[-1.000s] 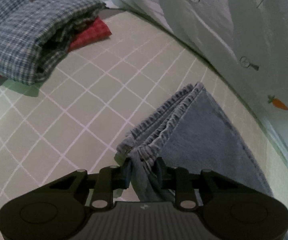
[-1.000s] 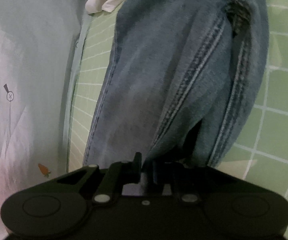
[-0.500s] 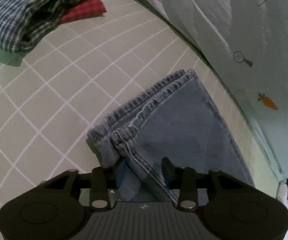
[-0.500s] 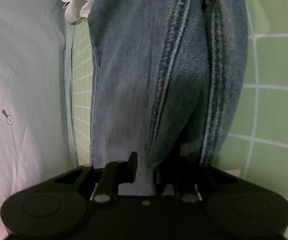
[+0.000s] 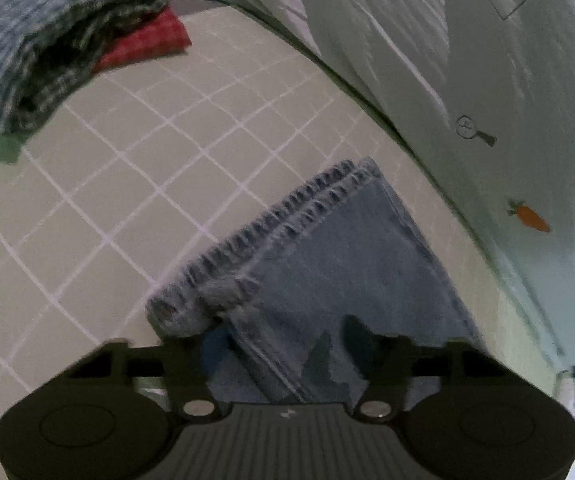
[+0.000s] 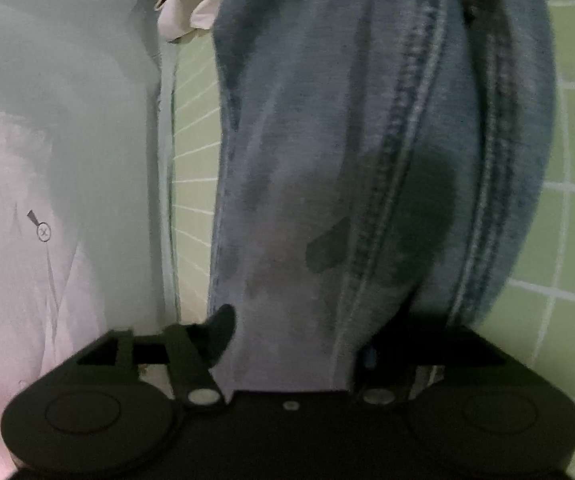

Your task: Fold clothes

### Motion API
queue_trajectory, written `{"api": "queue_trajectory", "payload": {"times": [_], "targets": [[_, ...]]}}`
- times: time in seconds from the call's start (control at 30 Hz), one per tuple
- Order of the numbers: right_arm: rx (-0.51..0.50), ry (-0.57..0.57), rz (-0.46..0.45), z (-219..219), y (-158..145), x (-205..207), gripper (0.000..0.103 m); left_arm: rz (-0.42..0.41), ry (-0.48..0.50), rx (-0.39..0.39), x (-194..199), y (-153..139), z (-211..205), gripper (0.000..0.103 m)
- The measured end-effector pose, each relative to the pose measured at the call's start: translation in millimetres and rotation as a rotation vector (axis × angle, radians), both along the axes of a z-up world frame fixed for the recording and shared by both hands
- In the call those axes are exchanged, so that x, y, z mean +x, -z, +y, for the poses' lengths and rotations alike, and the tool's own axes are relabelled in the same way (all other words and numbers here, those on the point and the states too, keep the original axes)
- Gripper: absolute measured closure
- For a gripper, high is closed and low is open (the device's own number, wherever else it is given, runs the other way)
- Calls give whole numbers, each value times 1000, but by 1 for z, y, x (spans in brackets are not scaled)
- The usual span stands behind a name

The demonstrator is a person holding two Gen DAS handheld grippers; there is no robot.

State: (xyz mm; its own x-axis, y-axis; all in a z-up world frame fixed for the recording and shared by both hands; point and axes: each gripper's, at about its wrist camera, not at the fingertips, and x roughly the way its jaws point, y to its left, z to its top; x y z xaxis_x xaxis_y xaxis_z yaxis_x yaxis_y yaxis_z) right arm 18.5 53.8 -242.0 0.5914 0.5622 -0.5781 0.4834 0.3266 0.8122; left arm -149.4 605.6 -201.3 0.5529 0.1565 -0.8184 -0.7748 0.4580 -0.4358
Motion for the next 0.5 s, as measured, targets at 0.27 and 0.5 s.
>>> {"api": "queue_trajectory", "payload": {"times": [0.27, 0.5], "targets": [[-223, -72, 8, 8, -17, 4, 98, -9, 12, 45, -2, -10, 2, 91], [-275, -104, -120, 4, -57, -23, 99, -140, 22, 123, -11, -60, 6, 91]]}}
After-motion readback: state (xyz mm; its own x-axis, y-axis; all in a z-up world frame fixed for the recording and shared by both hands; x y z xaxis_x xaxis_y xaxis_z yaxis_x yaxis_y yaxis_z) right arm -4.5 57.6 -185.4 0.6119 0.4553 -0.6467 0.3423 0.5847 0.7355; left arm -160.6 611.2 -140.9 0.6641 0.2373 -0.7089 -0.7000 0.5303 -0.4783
